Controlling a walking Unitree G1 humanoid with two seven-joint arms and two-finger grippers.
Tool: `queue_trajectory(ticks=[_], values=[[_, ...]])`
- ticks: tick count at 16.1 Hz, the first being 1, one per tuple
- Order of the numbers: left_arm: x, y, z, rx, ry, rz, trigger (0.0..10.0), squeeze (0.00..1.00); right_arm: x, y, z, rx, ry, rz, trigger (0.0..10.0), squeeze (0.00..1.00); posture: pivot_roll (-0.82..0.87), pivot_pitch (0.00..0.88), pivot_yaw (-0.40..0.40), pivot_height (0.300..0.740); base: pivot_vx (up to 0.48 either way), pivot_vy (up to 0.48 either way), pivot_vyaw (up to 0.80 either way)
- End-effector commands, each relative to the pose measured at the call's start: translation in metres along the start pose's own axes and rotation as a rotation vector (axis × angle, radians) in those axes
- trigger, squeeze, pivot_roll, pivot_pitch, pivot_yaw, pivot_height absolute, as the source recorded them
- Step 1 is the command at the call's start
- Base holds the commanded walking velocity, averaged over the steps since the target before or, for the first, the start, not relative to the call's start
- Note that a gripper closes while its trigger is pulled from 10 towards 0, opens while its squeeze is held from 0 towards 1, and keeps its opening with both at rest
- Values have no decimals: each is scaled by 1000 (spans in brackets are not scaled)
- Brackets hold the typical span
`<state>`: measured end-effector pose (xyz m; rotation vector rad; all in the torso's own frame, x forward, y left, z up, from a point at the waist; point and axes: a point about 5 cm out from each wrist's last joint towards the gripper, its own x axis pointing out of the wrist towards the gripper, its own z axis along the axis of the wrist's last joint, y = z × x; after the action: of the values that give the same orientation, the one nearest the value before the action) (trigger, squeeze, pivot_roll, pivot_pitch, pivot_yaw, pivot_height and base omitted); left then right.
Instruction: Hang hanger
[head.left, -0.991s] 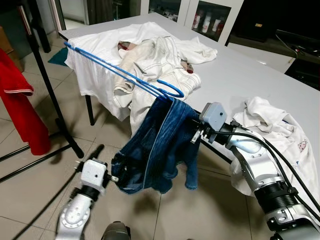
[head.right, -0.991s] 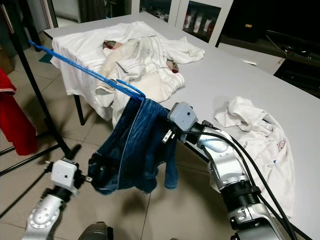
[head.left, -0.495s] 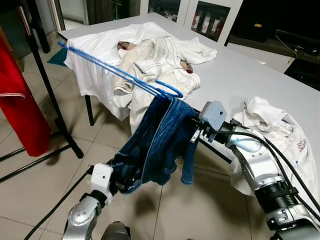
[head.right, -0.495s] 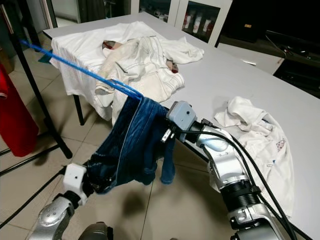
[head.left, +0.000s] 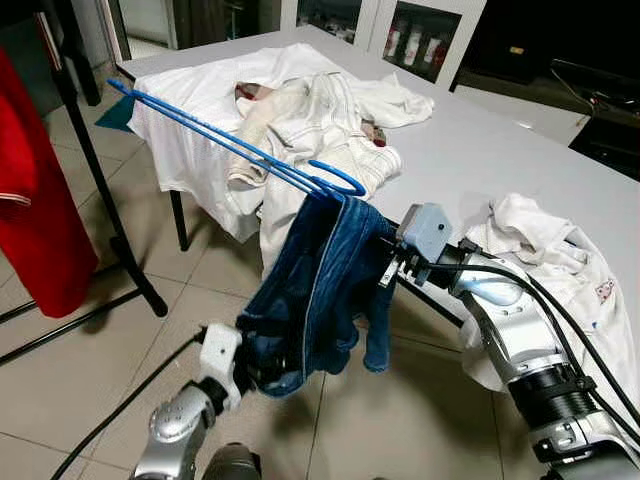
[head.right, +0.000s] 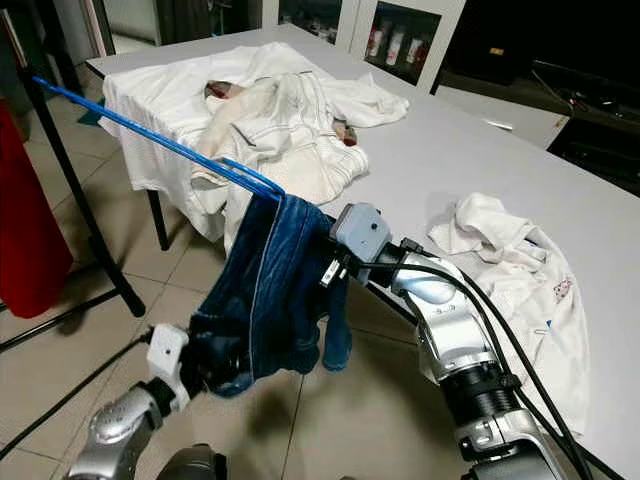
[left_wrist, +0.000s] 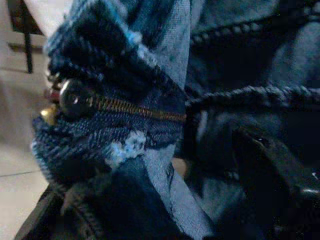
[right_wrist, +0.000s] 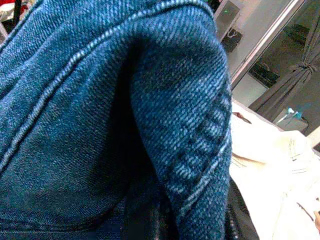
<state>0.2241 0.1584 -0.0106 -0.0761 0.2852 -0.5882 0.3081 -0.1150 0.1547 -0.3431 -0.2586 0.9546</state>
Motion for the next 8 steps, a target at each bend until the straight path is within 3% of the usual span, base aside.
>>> queue_trajectory(ticks=[1,3,5,8], values=[[0,-4,-3,-13,11,-26,0,0,-4,-2,4,-11,-20,-12,0,0,185,4,-107,710,0,0,0],[-1,1,0,-3,0,-17,0,0,-5,-3,2,-13,-9,-13,0,0,188,1,-108,710,0,0,0],[-2,8,4,-49,-30,2,0,0,-6,-6,0,-21,3,-26,0,0,192,0,-117,710,0,0,0],[-2,14,11,-24,-63,36,0,0,-10,-6,-6,-25,27,-31,0,0,192,0,-121,710,0,0,0]])
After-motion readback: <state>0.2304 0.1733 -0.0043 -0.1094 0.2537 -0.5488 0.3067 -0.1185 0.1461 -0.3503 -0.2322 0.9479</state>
